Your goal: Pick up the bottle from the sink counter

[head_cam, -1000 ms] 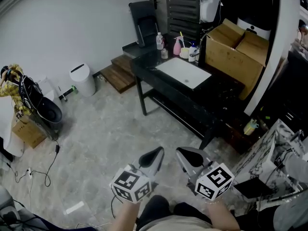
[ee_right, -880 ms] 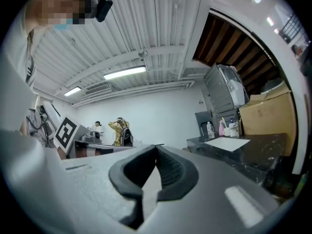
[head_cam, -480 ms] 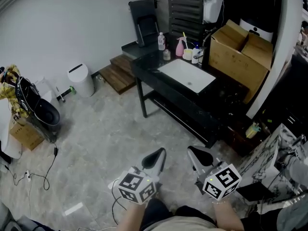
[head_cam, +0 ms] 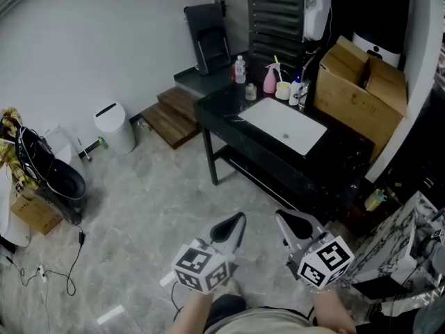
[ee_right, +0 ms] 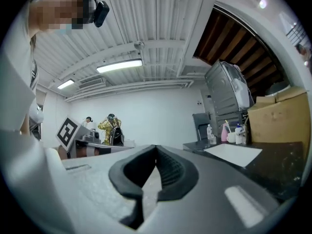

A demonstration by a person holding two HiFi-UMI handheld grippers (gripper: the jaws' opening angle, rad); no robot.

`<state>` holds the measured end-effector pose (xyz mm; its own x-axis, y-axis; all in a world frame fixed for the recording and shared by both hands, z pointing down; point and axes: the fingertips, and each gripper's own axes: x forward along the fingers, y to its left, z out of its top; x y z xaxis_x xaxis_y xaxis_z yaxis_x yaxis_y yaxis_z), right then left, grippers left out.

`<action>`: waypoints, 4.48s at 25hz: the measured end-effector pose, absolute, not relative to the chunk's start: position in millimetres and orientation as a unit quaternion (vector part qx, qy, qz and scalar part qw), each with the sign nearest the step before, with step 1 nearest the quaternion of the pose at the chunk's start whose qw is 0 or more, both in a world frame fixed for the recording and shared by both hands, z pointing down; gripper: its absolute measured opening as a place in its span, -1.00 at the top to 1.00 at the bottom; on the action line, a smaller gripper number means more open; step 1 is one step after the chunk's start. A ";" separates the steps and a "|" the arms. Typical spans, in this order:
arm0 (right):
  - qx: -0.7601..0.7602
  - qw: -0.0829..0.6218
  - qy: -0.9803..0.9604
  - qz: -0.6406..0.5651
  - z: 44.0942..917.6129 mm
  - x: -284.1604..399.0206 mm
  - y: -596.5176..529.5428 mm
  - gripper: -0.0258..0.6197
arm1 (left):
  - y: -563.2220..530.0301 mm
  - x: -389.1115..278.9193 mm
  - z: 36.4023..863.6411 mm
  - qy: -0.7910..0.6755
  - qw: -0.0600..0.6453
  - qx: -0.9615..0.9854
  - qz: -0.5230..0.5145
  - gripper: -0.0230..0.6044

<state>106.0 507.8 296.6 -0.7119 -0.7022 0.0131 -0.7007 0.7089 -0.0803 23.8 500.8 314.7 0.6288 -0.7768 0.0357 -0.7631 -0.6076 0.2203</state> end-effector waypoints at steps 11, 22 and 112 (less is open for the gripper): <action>-0.399 0.013 0.916 -0.035 295.5 37.5 445.1 0.92 | 429.6 -37.5 308.1 -0.395 0.097 0.913 -0.034 0.91; -0.410 -0.008 0.911 -0.050 310.4 7.9 421.5 0.92 | 406.0 -53.2 312.1 -0.370 0.127 0.918 -0.060 0.91; -0.486 -0.013 0.871 -0.072 332.3 -32.9 -212.4 0.92 | -215.7 -71.5 318.9 -0.260 0.160 0.951 -0.046 0.91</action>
<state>-32.9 -212.4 332.3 -0.5277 -0.8443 0.0935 -0.8482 0.5176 -0.1127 -71.5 -215.7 318.9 0.8601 -0.5101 -0.0046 -0.4805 -0.8132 0.3284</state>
